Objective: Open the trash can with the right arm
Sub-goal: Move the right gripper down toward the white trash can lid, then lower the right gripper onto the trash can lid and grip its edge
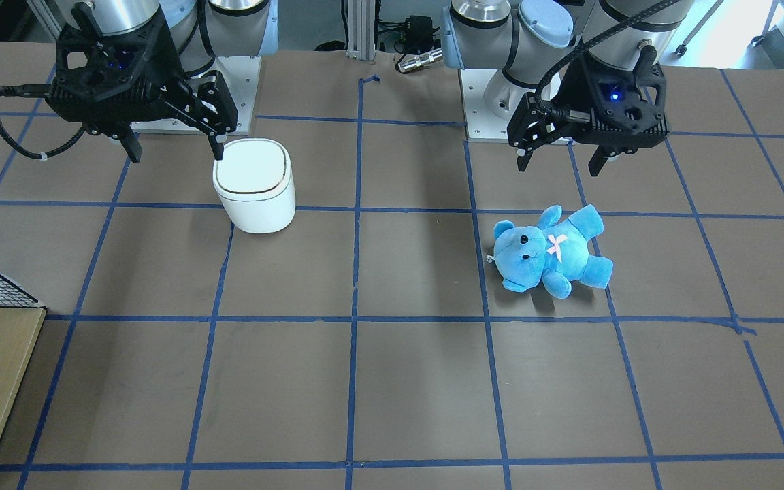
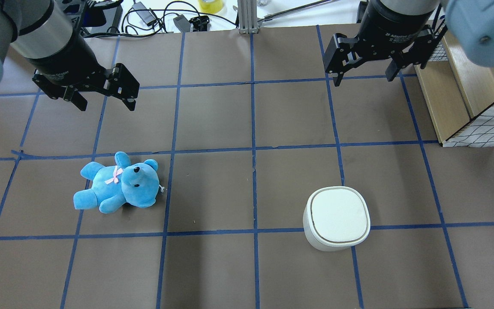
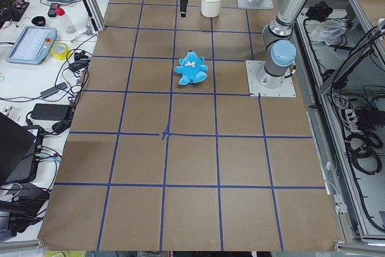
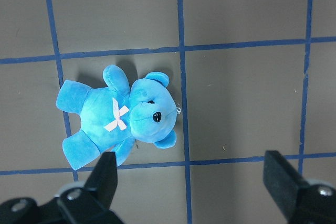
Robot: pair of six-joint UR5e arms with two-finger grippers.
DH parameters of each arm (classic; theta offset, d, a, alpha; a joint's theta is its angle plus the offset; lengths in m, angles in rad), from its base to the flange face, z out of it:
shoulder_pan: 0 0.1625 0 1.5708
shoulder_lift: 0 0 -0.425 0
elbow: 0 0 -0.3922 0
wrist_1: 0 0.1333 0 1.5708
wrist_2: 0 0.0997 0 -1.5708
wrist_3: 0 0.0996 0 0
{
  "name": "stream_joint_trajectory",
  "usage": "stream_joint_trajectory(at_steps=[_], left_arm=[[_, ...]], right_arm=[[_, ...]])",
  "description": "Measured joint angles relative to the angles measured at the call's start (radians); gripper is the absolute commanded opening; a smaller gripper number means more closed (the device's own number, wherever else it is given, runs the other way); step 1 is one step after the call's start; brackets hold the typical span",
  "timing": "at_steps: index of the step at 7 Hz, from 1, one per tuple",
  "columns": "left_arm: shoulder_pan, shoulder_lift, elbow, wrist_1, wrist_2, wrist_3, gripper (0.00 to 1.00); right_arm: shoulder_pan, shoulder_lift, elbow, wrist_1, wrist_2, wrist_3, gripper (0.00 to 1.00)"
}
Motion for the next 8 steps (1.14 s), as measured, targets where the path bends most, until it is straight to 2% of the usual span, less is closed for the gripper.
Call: stream_joint_trajectory(at_steps=[4, 5, 6, 8], left_arm=[[0.0, 0.0, 0.0, 0.0, 0.0, 0.0, 1.0], [0.0, 0.0, 0.0, 0.0, 0.0, 0.0, 1.0], [0.0, 0.0, 0.0, 0.0, 0.0, 0.0, 1.0], [0.0, 0.0, 0.0, 0.0, 0.0, 0.0, 1.0]], right_arm=[[0.002, 0.001, 0.015, 0.004, -0.006, 0.001, 1.0], [0.004, 0.002, 0.031, 0.007, -0.002, 0.002, 0.93], [0.006, 0.001, 0.074, 0.008, 0.001, 0.002, 0.69], [0.026, -0.001, 0.223, 0.008, 0.005, 0.004, 0.07]])
